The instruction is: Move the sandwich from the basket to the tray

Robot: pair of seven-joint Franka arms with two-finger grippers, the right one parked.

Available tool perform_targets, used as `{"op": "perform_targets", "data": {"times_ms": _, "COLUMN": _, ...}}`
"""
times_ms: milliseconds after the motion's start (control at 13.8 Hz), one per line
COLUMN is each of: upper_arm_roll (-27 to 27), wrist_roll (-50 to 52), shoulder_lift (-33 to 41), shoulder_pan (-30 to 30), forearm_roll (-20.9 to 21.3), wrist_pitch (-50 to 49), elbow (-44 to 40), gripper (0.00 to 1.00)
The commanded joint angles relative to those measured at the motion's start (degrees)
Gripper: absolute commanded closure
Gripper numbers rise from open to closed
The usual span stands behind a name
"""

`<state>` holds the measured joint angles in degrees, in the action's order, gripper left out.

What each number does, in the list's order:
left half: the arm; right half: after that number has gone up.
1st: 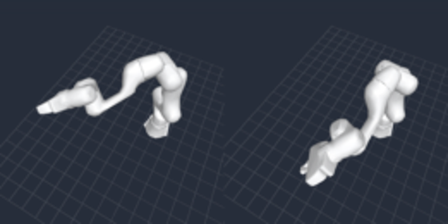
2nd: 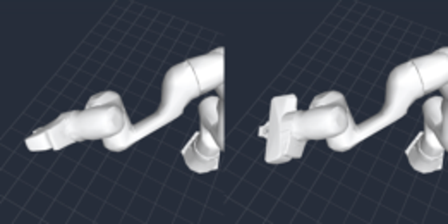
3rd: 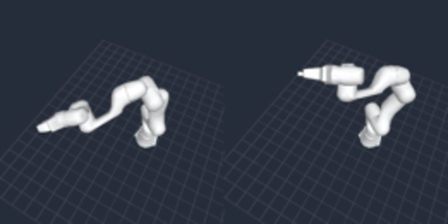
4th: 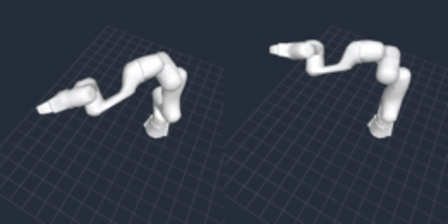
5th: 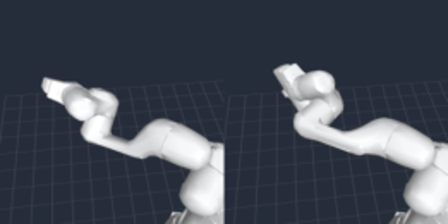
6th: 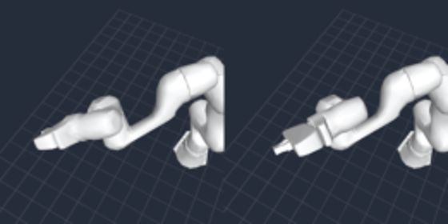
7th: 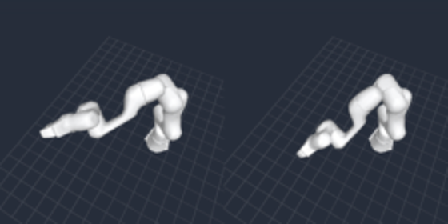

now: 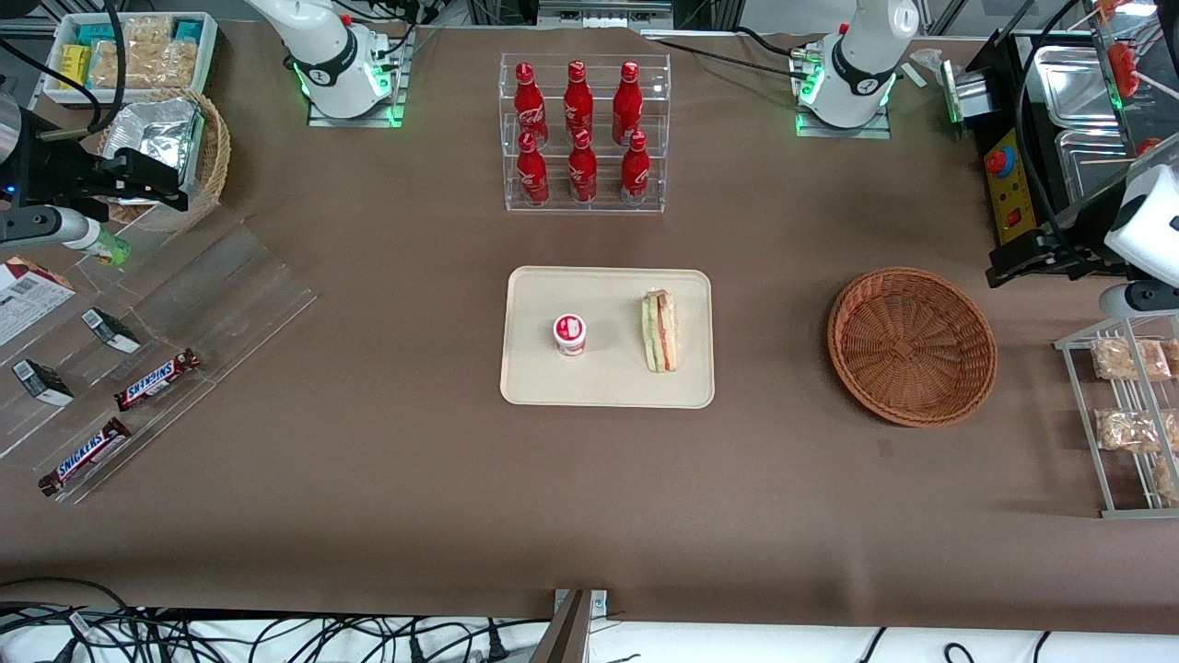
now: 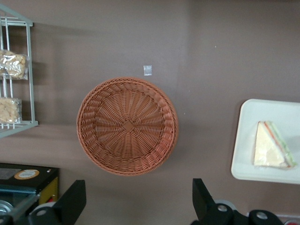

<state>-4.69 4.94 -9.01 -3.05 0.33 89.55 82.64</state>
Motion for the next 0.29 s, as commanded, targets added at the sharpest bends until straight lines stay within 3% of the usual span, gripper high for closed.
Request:
{"op": "perform_targets", "data": {"times_ms": 0, "upper_arm_roll": 0.6, "wrist_roll": -6.4, "shoulder_lift": 1.7, "shoulder_pan": 0.5, "forearm_roll": -1.1, "wrist_pitch": -0.6, "elbow": 2.0, "gripper": 0.0}}
{"op": "perform_targets", "data": {"times_ms": 218, "upper_arm_roll": 0.6, "wrist_roll": -6.7, "shoulder_lift": 1.7, "shoulder_pan": 0.7, "forearm_roll": -0.9, "wrist_pitch": -0.5, "elbow": 2.0, "gripper": 0.0}}
